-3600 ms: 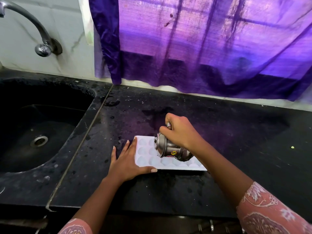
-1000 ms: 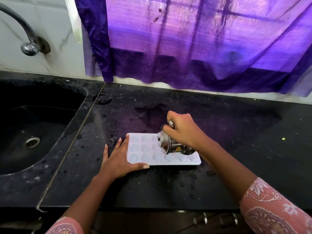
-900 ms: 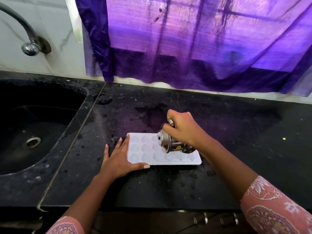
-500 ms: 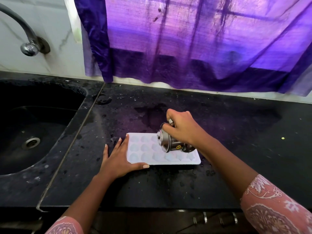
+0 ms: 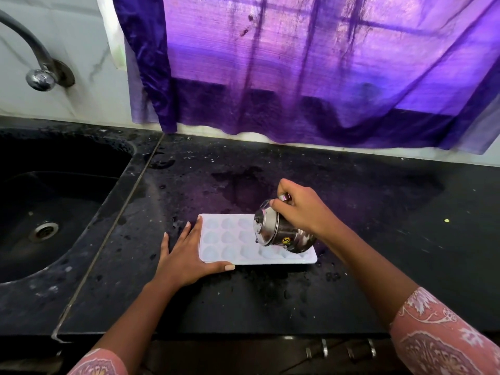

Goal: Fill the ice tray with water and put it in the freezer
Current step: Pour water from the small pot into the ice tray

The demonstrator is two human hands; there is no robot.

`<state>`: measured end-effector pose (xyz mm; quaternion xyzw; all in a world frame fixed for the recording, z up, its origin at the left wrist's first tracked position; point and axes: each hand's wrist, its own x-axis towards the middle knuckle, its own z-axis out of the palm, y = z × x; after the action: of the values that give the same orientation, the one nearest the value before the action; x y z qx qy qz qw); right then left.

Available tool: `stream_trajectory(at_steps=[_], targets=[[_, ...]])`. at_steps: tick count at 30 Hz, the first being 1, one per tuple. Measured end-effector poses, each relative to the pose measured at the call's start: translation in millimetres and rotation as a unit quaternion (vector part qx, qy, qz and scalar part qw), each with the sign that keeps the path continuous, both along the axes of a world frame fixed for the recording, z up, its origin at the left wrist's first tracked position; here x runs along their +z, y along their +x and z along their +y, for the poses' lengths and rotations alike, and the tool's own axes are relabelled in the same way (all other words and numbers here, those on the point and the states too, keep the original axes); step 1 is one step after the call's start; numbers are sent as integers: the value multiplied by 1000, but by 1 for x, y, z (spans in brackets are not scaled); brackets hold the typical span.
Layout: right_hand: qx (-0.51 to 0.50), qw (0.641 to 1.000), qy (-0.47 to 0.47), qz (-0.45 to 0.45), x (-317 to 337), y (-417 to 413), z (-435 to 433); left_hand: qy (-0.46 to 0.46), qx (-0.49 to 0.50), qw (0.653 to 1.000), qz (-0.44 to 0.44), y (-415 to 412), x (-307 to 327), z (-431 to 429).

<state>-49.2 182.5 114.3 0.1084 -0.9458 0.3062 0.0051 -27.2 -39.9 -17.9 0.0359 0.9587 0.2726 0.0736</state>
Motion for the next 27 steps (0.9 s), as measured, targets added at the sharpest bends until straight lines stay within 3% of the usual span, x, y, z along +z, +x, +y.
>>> stream_trajectory(at_steps=[6,15,27], targets=[[-6,1000,-13,-3,-1,2,11,5,-1,1000,0,-1,-1,-1],[35,996,88,2,1,6,16,9,0,1000,1,-1,-2,-1],[58,990,122,26,5,9,13,12,-2,1000,4,0,-1,-2]])
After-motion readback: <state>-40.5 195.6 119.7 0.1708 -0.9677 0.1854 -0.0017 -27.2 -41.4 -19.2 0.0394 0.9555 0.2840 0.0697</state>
